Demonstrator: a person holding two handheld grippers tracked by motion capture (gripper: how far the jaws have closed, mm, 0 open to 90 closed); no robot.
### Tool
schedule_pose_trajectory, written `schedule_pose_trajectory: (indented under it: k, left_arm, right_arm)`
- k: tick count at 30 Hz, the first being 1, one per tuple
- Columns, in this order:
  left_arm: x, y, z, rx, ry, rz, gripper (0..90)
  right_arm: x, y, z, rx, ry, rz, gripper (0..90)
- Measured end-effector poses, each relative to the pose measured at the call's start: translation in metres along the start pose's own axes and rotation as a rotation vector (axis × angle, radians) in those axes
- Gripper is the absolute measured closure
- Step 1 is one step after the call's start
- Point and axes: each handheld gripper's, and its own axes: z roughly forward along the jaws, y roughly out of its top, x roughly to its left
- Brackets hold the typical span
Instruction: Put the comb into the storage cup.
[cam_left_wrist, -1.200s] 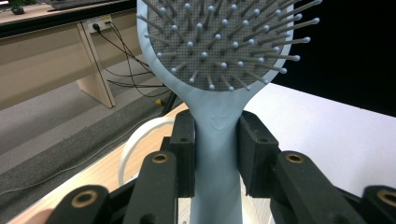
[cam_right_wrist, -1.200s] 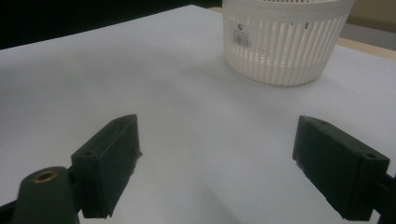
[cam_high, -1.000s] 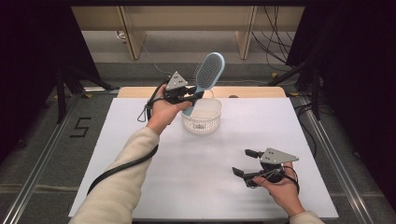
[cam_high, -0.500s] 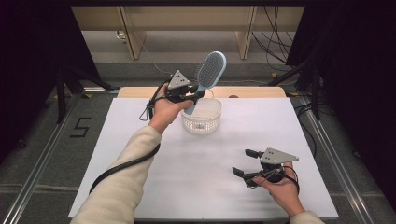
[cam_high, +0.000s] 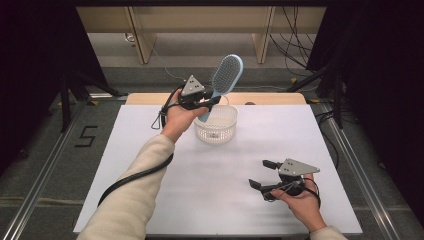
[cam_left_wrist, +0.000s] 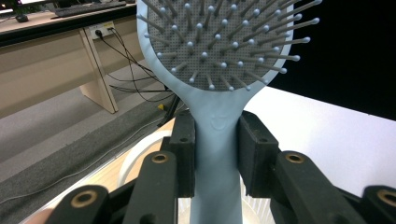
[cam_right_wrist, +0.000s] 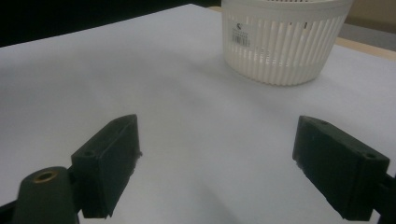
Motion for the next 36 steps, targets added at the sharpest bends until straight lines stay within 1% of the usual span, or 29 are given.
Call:
schedule_pose_trajectory:
  k: [5,9,15,25,36]
  left_arm:
    - [0.001,-0.001,0.001,-0.001,0.003,-0.002,69.5]
    - [0.001,-0.002,0.002,-0.014,-0.001,-0.001,69.5]
    - [0.001,-0.002,0.004,-0.011,-0.001,0.005,69.5]
    - [0.000,-0.005,0.009,-0.014,-0.001,0.000,69.5]
    - [0.001,-0.010,0.012,-0.013,0.008,0.013,69.5]
  right_arm:
    - [0.000,0.000,0.000,0.001,0.000,0.000,15.8]
    - [0.000,0.000,0.000,-0.001,0.001,-0.003,15.8]
    - [0.000,0.000,0.000,0.000,-0.001,-0.002,15.8]
    - [0.000,0.000,0.000,-0.001,0.001,-0.005,15.8]
    - [0.000,0.000,0.001,0.001,0.001,-0.003,15.8]
